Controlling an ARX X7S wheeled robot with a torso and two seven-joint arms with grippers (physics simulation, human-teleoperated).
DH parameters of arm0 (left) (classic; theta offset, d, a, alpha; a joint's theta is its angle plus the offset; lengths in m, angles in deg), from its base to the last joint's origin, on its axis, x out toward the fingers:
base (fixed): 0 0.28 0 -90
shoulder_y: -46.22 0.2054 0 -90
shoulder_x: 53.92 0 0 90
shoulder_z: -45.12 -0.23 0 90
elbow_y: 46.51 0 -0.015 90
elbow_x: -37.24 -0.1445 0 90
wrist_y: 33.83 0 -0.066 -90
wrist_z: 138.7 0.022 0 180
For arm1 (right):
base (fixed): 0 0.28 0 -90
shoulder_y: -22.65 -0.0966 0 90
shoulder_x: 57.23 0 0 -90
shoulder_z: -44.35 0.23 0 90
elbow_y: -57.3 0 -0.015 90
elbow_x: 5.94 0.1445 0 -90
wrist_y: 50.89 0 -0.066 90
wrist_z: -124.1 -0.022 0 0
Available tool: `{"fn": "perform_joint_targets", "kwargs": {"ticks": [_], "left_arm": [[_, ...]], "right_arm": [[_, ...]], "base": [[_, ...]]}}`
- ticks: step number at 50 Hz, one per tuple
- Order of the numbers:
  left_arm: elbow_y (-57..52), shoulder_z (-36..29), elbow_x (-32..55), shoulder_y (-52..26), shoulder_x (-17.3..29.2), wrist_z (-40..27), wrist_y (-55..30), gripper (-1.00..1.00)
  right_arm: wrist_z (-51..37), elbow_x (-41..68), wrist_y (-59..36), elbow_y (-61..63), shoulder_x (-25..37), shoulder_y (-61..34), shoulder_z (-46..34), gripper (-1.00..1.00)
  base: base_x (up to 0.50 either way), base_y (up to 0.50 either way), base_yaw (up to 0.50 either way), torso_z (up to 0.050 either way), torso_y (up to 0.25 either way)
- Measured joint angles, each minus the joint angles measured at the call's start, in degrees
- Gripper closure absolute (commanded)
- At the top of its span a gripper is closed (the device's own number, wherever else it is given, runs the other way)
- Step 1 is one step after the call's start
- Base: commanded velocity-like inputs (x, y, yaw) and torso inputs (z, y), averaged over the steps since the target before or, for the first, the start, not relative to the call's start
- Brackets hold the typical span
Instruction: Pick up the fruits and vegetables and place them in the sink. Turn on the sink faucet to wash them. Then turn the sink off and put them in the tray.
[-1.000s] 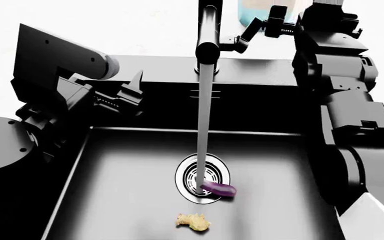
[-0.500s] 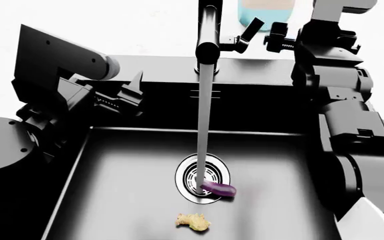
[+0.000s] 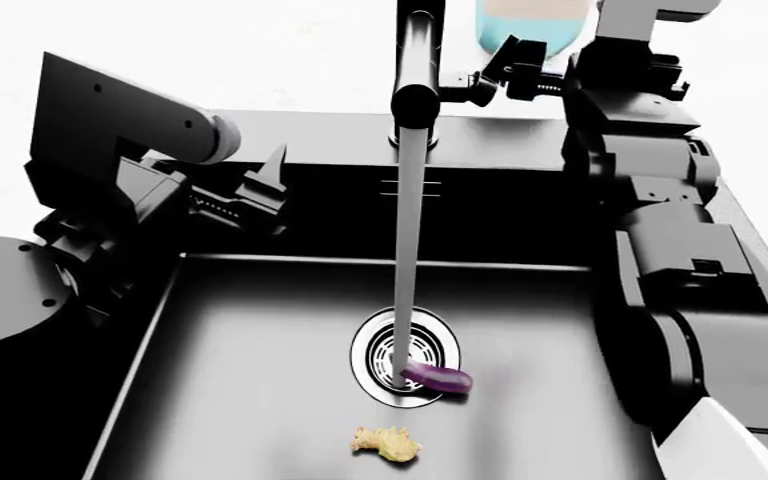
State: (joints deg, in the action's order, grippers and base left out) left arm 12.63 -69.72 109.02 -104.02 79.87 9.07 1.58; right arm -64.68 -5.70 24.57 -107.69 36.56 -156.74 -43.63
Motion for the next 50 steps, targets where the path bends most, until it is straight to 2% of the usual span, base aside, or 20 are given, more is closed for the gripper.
{"fn": "perform_joint_targets", "kwargs": {"ticks": [25,43,50], "left_arm": [[0.1,-0.3,-0.3,0.3,0.0,0.3,0.5,-1.0],[-0.1,-0.4,-0.1,0.5,0.1,0.4,0.9,-1.0],[-0.4,-0.3,0.0,0.9,0.3,0.5,1.2,-1.0]], "right_arm": [[2.9,-0.1,0.5,0.4,-2.6,-1.1,-2.9,-1.0],[2.3,12.3,0.6,0.0,-1.8,-2.2,-21.5,-1.0],[2.9,13.8,0.2,0.0,-1.4,-2.9,-24.3,-1.0]], "base": [[0.0,0.0,0.0,0.0,0.0],[0.0,0.0,0.0,0.0,0.0],[0.0,0.0,0.0,0.0,0.0]]}}
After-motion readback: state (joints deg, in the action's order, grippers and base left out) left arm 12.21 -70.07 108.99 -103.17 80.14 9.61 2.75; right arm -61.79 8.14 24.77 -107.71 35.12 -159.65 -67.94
